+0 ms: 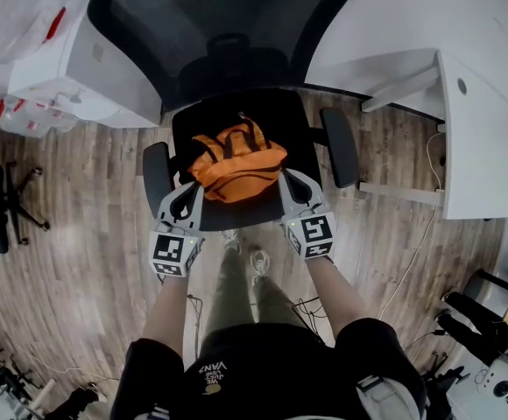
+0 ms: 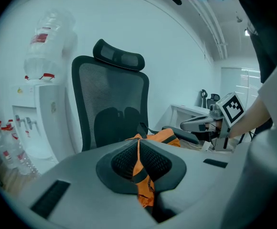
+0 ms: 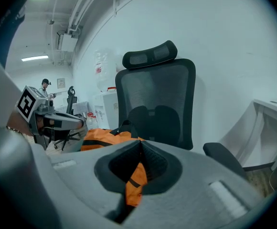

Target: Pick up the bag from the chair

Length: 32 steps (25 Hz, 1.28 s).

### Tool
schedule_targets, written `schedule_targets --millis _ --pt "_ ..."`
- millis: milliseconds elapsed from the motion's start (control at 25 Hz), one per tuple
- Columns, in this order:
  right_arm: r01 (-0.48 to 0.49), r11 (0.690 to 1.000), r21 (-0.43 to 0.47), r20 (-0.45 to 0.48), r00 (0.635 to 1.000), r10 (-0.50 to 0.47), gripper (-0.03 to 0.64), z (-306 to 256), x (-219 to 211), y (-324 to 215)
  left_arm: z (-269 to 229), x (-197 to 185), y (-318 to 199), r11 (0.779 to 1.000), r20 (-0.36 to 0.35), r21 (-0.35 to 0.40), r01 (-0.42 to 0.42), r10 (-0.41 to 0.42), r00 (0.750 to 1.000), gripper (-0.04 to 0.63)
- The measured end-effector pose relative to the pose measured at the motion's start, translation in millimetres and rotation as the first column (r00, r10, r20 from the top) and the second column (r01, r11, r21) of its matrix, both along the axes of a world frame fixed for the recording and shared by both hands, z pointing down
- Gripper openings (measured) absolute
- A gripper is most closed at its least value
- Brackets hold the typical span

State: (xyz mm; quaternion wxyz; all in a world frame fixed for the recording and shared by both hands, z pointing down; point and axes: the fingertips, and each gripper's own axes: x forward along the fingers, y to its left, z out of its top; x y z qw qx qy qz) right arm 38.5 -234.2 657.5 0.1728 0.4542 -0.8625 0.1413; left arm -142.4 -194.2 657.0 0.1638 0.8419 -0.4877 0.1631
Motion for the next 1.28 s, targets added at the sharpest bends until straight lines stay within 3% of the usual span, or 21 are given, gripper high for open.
schedule_targets --millis 320,360,400,440,560,640,920,1120,1280 --pt "0.005 0.999 -0.050 -0.007 1.000 -0.005 0.000 19.6 0.2 -1.7 11.1 -5.4 -3.6 1.000 -0.004 -0.022 0.016 -0.016 1.000 0.040" --pt "0.003 0.998 -0.061 -0.005 1.000 -0.004 0.025 22.4 0.4 -1.9 12.3 -5.5 -3.8 1.000 -0.006 -0.027 0.016 -0.017 1.000 0.048" --pt "0.000 0.997 -0.072 -0.004 1.000 0.000 0.120 25.2 0.8 -2.0 13.2 -5.1 -3.6 0.999 -0.009 -0.030 0.015 -0.015 1.000 0.048" --pt "-0.003 0.997 -0.081 -0.005 1.000 0.003 0.144 27.5 1.3 -1.9 14.2 -4.5 -3.4 0.999 -0.013 -0.033 0.012 -0.012 1.000 0.049" --pt "-0.001 0.996 -0.092 -0.007 1.000 0.000 0.144 31.5 2.5 -1.2 17.4 -3.2 -3.0 0.999 -0.027 -0.043 0.013 -0.014 1.000 0.062" --pt "0.007 0.995 -0.104 -0.004 1.000 -0.007 0.171 34.8 1.6 -0.5 20.1 -3.3 -3.6 0.998 -0.046 -0.056 0.019 -0.022 0.999 0.146" --pt "0.032 0.988 -0.154 0.006 0.999 -0.032 0.269 50.2 -6.0 -0.8 31.8 0.3 -7.6 0.995 -0.081 -0.103 0.001 -0.009 0.997 0.198" --pt "0.040 0.984 -0.172 -0.002 0.999 -0.041 0.276 59.9 -9.5 -1.9 43.7 1.7 -10.4 0.989 -0.117 -0.149 0.003 -0.021 0.993 0.261" --pt "0.048 0.982 -0.183 -0.006 0.999 -0.050 0.276 65.3 -11.0 -5.3 48.3 3.5 -14.8 0.985 -0.164 -0.170 -0.001 -0.027 0.986 0.261"
